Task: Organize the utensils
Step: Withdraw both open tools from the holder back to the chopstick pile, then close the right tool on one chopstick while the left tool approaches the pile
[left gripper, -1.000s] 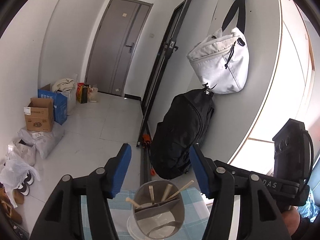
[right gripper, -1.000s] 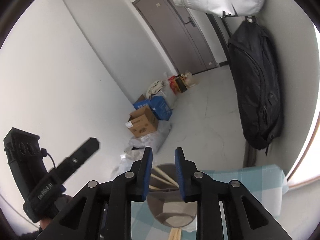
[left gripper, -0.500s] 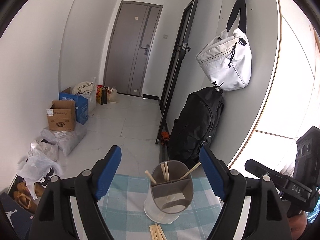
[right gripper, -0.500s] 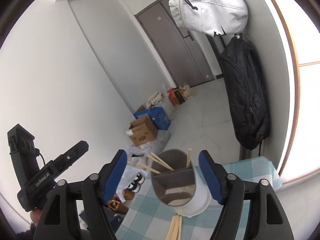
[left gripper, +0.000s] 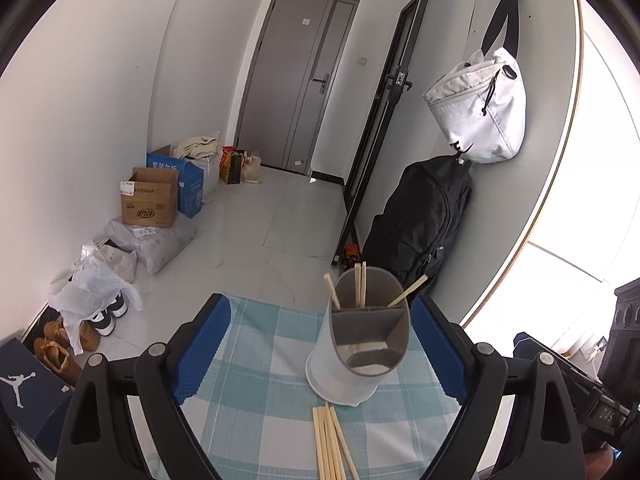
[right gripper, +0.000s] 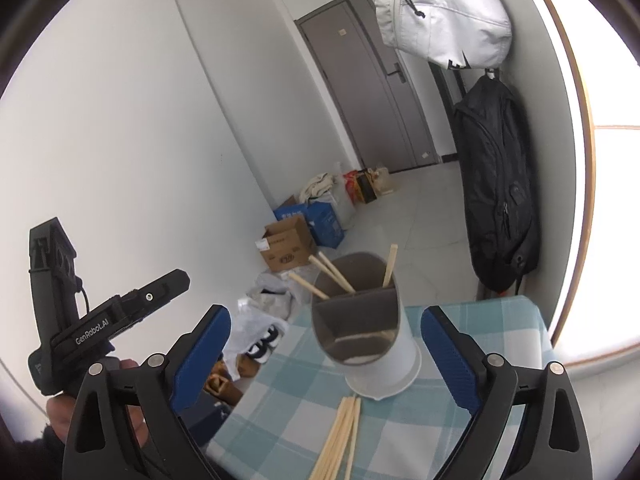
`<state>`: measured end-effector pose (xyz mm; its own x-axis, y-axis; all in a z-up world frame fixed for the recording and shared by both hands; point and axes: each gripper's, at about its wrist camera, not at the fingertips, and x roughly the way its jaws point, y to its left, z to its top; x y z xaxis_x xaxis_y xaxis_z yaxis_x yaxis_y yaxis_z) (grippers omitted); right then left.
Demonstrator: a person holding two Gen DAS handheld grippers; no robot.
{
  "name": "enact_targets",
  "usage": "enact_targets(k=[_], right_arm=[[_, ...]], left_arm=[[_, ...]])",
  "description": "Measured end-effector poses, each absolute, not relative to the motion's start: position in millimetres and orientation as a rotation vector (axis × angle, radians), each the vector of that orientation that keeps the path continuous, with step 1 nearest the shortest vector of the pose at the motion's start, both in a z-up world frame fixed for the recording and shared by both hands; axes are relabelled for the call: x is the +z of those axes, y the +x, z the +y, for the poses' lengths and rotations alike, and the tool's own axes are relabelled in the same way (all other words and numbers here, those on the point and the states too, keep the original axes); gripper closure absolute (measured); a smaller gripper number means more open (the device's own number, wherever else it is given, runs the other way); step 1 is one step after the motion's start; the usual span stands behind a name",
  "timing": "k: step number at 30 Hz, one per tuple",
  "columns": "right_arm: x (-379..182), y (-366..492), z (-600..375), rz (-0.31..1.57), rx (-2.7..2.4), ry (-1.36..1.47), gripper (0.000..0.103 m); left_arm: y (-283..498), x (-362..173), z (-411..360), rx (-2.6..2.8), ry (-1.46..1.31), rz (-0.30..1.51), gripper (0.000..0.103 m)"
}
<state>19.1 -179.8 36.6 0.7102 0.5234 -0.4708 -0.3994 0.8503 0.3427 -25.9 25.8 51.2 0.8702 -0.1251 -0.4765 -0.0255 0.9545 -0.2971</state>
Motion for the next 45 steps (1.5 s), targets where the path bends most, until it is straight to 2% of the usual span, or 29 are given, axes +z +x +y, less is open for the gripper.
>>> enact_targets(k=[9,11,12,14,15,20,22,25,31,35,37,39,45], right_arm=[[-24.6,21.4,-156.6,0.779,0.521,0.116,0.007],[-43.3,28.5,-148.5,0.852,0.518,0.084,0.014],[-52.0,32.7,-144.9,0.889,0.516,0.071,0.021],[-71.6,41.7,-137.3,0.973,0.495,0.032,0.030],[-77.5,45.2,-134.7,0.999,0.490,0.022,0.041],[-115.5,64.8,-118.0,1.123,0.486,-0.038,0.051],[-126.7,65.9,-110.4,1.161,0.485,-0.074,0.063],[-135.4,68.9,-99.3,1.183,0.486,-0.142,0.070],[-149.7,72.2,-82.5,1.220,0.477,-0.253,0.080],[-149.6,71.1,-77.9,1.223,0.468,-0.283,0.082],[-148.5,70.8,-78.2,1.234,0.471,-0.281,0.093],[-148.8,70.6,-78.5,1.251,0.465,-0.280,0.098],[-144.2,67.5,-91.8,1.307,0.457,-0.244,0.097]], left_arm=[[-25.2,-3.7,29.3,-0.015,-0.315,0.608,0.014],[-21.7,-16.6,34.7,-0.008,-0.322,0.642,0.014],[-21.9,-21.3,37.1,0.000,-0.325,0.654,0.014],[-20.1,-30.4,44.0,0.008,-0.329,0.681,0.014],[-19.2,-32.2,46.8,0.017,-0.328,0.694,0.014],[-20.2,-30.8,70.1,0.062,-0.383,0.681,0.014],[-18.6,-32.4,75.9,0.081,-0.393,0.685,0.014],[-14.8,-37.9,83.9,0.085,-0.443,0.713,0.014],[-10.4,-44.8,88.4,0.067,-0.491,0.743,0.014],[-11.6,-42.8,88.9,0.059,-0.497,0.741,0.014],[-11.6,-42.5,89.5,0.057,-0.504,0.744,0.014],[-10.0,-44.0,91.9,0.057,-0.515,0.751,0.014],[-8.9,-46.4,98.0,0.048,-0.553,0.766,0.014]])
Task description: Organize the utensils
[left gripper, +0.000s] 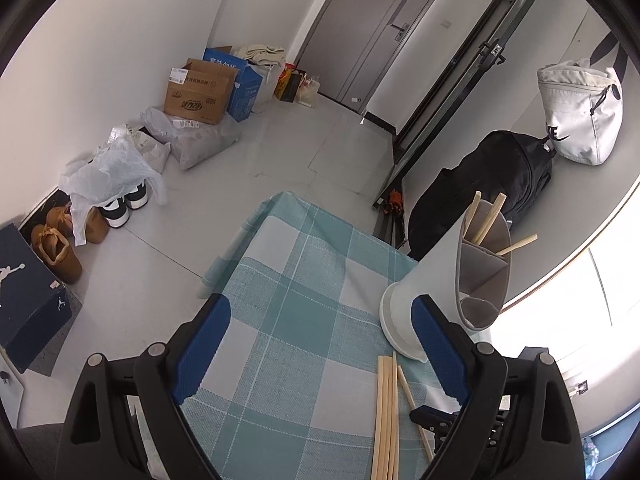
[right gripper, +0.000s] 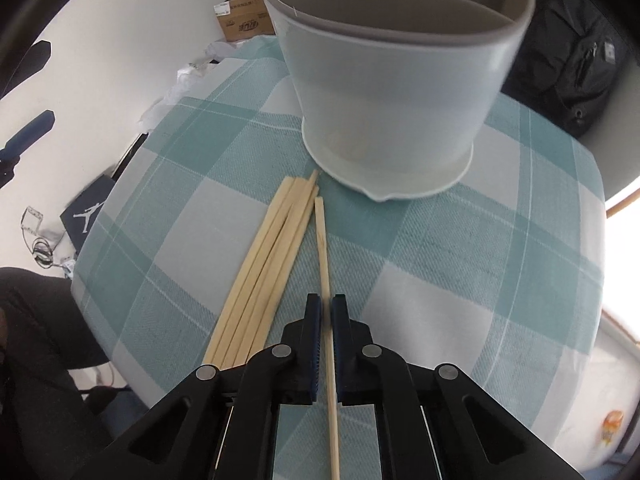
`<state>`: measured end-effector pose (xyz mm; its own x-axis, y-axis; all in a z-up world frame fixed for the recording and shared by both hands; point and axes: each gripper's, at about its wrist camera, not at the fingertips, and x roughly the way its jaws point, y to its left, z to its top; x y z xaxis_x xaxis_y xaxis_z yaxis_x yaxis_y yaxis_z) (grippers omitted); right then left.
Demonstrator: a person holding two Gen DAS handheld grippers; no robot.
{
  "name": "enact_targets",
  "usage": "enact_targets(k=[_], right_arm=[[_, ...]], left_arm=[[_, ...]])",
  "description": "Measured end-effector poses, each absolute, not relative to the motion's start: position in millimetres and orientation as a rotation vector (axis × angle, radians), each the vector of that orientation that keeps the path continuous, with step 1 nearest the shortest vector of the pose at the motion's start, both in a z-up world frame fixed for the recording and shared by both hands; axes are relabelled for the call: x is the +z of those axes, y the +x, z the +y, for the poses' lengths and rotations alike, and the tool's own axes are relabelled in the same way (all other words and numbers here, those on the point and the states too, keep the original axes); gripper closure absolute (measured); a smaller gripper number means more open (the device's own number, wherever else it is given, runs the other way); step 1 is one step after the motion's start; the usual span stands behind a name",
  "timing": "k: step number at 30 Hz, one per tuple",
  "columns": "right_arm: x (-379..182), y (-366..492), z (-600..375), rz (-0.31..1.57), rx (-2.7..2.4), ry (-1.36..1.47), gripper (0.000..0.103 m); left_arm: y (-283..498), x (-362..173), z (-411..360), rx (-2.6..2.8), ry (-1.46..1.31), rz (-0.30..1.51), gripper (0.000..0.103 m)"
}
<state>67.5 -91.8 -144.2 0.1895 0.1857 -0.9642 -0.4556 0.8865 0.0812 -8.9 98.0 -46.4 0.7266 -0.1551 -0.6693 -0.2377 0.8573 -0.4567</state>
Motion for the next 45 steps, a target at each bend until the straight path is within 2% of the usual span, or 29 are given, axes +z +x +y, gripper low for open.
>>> enact_targets(k=[21,23,26,33,37,45], right_arm=[[-136.9,89.4,-65.7,1.215,0.469,-0.323,0.092],[-134.6,87.5,-71.1,1.211,0.479,-0.286,0.098],[-126.7,83.1,-80.0,1.172,0.489,-0.257,0.099],[-79.7,70.9,-112.6,1.033,0.527,-0.091,0.099],[-55.4,63.3,-153.5,0.941,0.520,0.151,0.099],[-57.0,52.1,-232.9,0.880,0.422,0.533,0.099]], left_arm=[[-1.2,-62.8,99.0,0.087,-0.518,0.854,0.014],[-0.7,-66.6,97.2,0.095,-0.497,0.875,0.014],[1.5,-74.2,92.4,0.096,-0.470,0.918,0.014],[12.0,-97.6,63.1,0.063,-0.363,1.065,0.014],[15.6,-104.7,37.4,0.031,-0.257,1.126,0.014],[21.2,-117.9,14.0,0.027,-0.158,1.208,0.014]])
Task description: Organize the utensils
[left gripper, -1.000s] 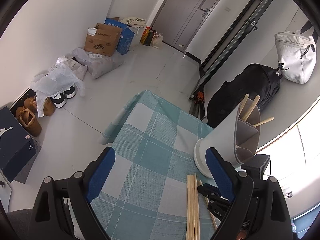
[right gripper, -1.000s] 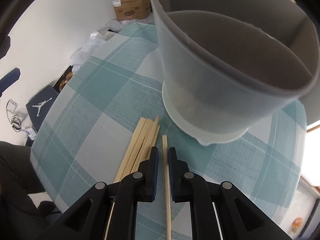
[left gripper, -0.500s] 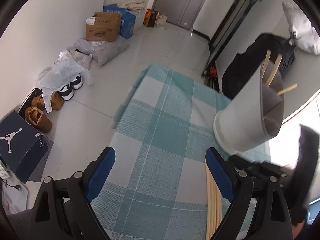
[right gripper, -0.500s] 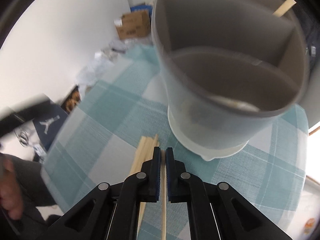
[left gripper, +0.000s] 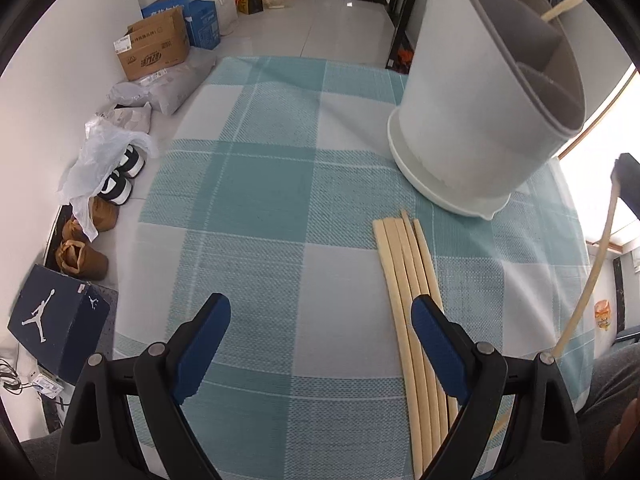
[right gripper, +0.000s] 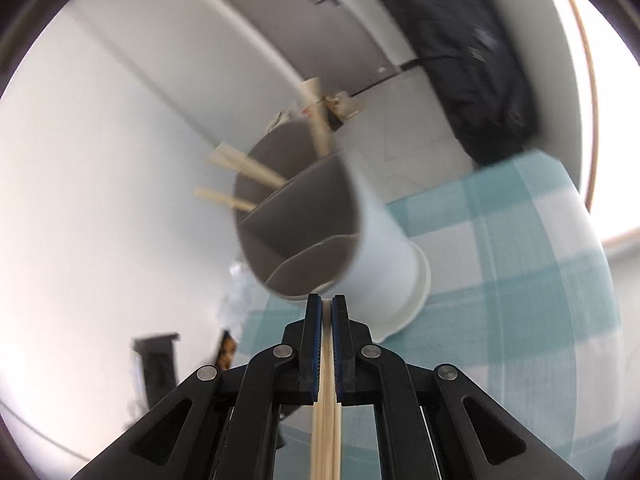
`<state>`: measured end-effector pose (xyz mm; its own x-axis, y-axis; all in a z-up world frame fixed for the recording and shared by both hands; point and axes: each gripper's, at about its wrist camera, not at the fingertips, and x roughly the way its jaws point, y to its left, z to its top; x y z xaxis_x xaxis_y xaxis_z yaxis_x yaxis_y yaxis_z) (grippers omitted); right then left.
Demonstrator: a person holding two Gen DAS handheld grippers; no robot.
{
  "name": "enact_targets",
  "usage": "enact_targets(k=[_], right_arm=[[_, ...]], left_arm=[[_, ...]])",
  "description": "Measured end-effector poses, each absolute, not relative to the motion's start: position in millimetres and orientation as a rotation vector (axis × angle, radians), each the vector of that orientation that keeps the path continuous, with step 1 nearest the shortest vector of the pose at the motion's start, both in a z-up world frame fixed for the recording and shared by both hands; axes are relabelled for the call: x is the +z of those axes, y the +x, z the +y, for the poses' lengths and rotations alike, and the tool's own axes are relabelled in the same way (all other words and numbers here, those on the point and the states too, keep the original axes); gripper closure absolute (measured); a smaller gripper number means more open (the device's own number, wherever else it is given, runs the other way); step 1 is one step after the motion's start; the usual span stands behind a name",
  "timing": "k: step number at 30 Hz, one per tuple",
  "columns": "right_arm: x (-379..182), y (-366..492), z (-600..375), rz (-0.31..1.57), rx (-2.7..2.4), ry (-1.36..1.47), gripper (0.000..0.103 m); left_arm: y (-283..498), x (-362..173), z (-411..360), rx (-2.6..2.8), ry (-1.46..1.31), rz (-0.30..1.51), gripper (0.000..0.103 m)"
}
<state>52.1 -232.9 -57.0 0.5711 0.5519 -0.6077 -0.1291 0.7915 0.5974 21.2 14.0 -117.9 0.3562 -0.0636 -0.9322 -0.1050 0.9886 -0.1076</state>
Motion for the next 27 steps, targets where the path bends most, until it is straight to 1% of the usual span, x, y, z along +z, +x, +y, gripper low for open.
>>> enact_targets(k=[3,9,19,22,25,27], right_arm=[[-63.4,50.4,-241.4,0.883,0.414,0.578,0.099],[-69.3,46.1,-244.9,0.880,0.430,0.581,0.099],[-62.2,39.1,-251.6,0.839,0.468,0.555,0.099],[-58.9,37.2,-253.0,0.827,0.475,0.546,0.099],[-57.4,35.2,-252.2,0.821,0.483,0.537,0.099],[-58.3,35.9,-251.1,0.823,0.489,0.533,0.099]], left_arm=[[22.3,-125.9,11.8,0.060,-0.127,1.241,0.014],[22.2,-125.2,14.4,0.092,-0.138,1.233,0.014],[40.6,-127.0,2.0,0.127,-0.086,1.251,0.014],[43.2,-129.7,0.3,0.154,-0.046,1.267,0.012],[45.5,-129.1,-0.3,0.150,-0.019,1.265,0.012],[45.8,-128.2,-0.5,0.143,-0.004,1.258,0.014]])
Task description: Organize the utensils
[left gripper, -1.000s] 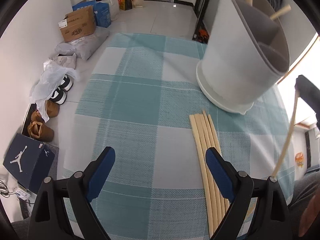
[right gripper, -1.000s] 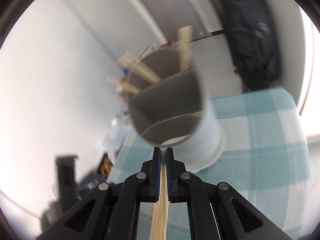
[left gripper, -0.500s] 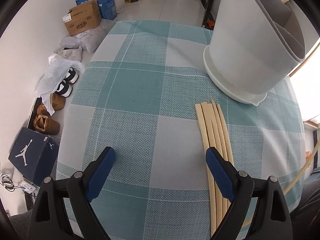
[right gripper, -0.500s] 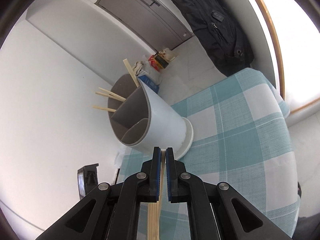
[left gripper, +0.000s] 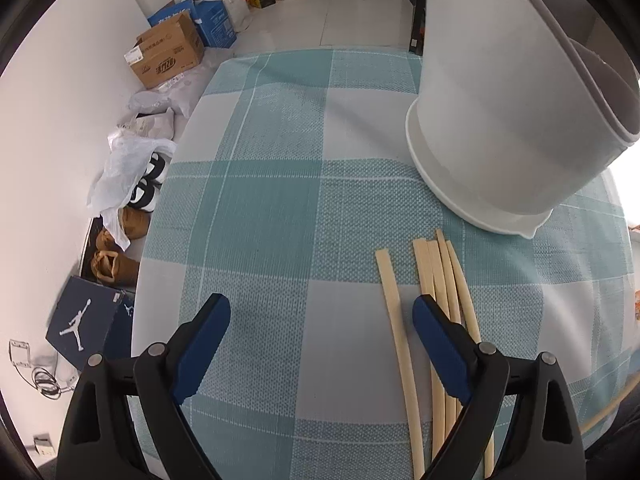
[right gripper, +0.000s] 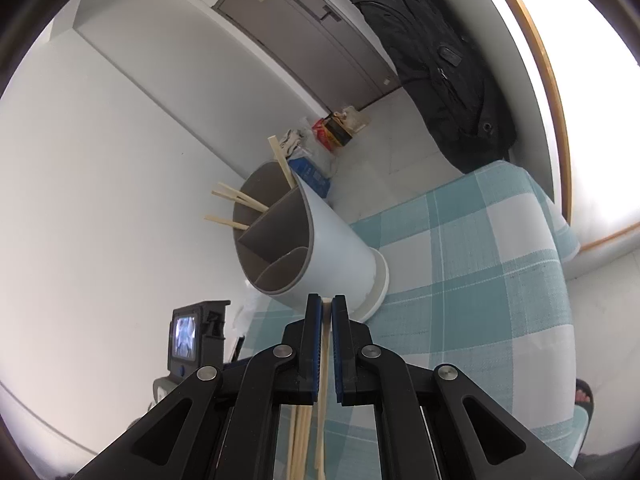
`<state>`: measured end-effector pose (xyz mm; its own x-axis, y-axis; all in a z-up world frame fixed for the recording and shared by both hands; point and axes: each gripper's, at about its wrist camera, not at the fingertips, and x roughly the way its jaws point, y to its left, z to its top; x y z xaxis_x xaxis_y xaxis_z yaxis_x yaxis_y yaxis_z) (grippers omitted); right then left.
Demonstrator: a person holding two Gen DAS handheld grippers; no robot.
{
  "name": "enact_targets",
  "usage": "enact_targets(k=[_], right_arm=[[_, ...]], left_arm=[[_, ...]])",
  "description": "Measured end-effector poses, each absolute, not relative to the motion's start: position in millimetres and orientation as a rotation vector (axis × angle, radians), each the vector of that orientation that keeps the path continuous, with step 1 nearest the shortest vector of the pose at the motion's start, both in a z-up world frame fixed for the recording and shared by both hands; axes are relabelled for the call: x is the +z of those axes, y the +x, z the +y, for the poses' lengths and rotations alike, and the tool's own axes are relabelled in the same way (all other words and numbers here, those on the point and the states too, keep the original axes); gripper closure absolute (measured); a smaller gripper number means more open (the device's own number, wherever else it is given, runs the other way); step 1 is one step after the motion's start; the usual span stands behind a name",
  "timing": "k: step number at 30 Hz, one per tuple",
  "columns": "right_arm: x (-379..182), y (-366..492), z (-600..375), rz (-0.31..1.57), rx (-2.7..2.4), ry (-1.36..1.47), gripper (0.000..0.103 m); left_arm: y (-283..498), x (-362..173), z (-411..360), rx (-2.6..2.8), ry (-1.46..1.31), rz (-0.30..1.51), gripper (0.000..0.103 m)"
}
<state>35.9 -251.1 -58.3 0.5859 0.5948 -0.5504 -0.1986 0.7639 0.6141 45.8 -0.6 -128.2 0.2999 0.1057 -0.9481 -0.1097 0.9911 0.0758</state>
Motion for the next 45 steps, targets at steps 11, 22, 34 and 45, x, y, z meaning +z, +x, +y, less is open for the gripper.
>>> enact_targets(k=[11,22,34,45], right_arm=[[-59.2,40.6,-257.7,0.831,0.481,0.562,0.099],[-57.2,39.4,-249.7,0.820,0.468,0.515,0.099],[-52.3,34.8,-233.5,0.779,0.472,0.442,0.098],[-43.6,25.2,-219.9,0.738,0.479,0.409,0.099]], left_arm=[[56.8,-122.4,-12.5,0.023,-0.046,1.270,0.080],[52.5,-111.8,-14.8,-0.002,-0.076,1.203,0.100],[28.8,-58.0,-1.3,-0.073,-0.212,0.964,0.100],[37.7,-84.9,19.3,-0.087,-0.260,1.114,0.091]])
